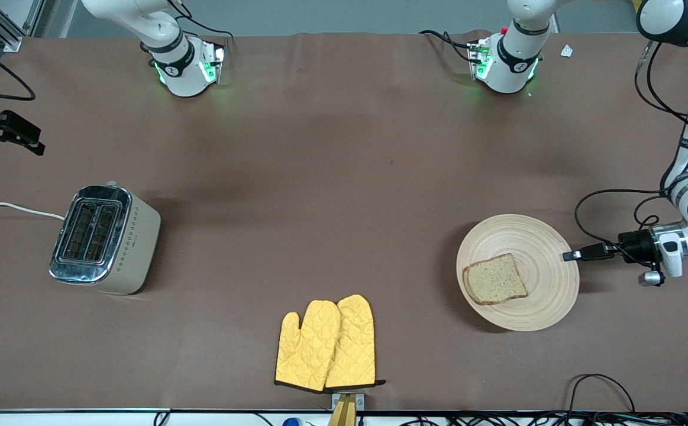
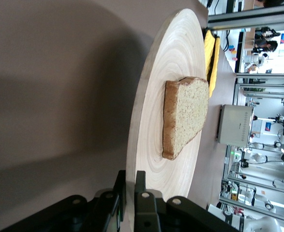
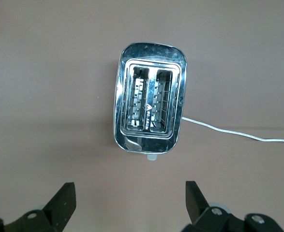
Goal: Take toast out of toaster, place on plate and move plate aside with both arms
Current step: 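Slide the plate with the left gripper away from the toaster, then open the left gripper and pull it back from the plate rim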
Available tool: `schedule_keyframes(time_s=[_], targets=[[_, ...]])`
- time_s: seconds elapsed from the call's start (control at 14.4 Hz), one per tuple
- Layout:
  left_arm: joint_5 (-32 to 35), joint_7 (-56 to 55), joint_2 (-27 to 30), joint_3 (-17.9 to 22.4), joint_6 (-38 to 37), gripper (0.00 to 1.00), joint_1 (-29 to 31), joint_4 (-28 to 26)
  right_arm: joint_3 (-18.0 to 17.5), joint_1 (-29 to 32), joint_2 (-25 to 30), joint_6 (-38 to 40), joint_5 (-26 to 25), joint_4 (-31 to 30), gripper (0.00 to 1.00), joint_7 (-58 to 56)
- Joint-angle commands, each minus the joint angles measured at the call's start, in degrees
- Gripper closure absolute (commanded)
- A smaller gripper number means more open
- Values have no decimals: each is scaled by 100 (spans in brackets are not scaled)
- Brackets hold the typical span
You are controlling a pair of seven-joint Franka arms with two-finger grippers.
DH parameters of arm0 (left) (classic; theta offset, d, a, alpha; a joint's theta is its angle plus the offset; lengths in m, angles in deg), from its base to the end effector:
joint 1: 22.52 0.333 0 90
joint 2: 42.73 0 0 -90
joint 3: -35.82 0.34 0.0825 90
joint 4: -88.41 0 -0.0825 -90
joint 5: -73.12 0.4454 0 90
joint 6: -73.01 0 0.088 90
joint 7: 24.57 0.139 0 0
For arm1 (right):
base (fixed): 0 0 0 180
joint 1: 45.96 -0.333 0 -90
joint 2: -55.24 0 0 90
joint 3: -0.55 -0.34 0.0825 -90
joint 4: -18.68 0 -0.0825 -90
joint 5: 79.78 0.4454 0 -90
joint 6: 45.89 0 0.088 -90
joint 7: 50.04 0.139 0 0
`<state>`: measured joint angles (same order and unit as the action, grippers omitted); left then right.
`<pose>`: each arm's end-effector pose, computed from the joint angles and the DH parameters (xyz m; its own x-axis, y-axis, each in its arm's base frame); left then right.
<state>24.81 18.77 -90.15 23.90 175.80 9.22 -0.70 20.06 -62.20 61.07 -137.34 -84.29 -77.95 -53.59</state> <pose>0.6888 0.1699 0.1215 0.9978 0.0605 -0.0262 0.0526 -0.4903 0.8699 0.5832 -0.0527 0.6144 1.0000 0.0083 0.0027 0.0081 -0.9990 0.0450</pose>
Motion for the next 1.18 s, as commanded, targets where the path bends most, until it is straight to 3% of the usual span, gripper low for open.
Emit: schedule_keyframes(time_s=[0.0,0.28,0.56,0.63,0.7,0.77,0.91,1.11], targets=[[5,333,-145,-65,-180,100,235,61,10,-20,164,-13,64,-136,0,47],[172,395,-267,-56,-180,94,288,43,10,-20,164,-13,64,-136,0,47],[225,386,-391,-56,-180,68,288,61,18,-20,164,-13,64,-136,0,47],[225,386,-391,-47,-180,55,288,61,18,-11,164,-13,64,-136,0,47],[234,386,-374,-47,-180,19,297,70,18,-11,164,-13,64,-136,0,47],[243,395,-373,-47,-180,0,367,78,18,-20,164,-13,64,-136,0,47],[242,369,-312,-47,-180,0,455,157,18,-20,164,-13,64,-136,0,47],[943,203,-286,-56,-189,0,464,929,18,-20,164,-13,64,-136,0,47]])
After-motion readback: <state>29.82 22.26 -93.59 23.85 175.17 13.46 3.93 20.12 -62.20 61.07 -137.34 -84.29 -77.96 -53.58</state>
